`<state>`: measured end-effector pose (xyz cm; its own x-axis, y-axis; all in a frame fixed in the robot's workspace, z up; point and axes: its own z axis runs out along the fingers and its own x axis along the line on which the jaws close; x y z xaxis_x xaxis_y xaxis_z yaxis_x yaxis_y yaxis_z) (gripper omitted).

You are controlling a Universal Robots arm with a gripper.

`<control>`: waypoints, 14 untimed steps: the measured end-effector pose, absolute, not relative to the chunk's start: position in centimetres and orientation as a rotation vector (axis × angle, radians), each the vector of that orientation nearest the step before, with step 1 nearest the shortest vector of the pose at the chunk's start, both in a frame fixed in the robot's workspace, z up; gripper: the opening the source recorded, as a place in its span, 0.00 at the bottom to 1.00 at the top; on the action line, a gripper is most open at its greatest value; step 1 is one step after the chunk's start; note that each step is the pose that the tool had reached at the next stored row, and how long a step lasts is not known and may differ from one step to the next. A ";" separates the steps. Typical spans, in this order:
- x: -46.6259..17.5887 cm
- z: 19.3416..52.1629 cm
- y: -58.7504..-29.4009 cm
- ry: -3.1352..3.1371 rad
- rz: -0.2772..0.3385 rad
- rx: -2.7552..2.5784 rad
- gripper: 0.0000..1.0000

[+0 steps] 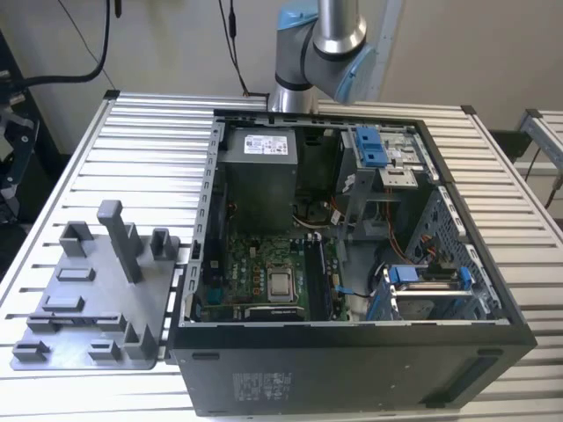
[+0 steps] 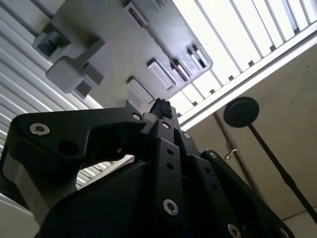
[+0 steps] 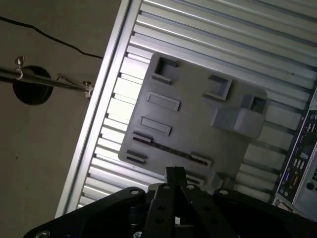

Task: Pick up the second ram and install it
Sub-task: 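Pick up the second ram and move it above second insertion slot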

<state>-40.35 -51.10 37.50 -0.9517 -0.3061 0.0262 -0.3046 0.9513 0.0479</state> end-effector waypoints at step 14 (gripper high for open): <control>-40.4 37.5 -51.1 -3.025 -0.063 0.697 0.11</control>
<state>-40.35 -51.10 37.50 -0.8986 -0.4379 0.0262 -0.4364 0.8985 0.0479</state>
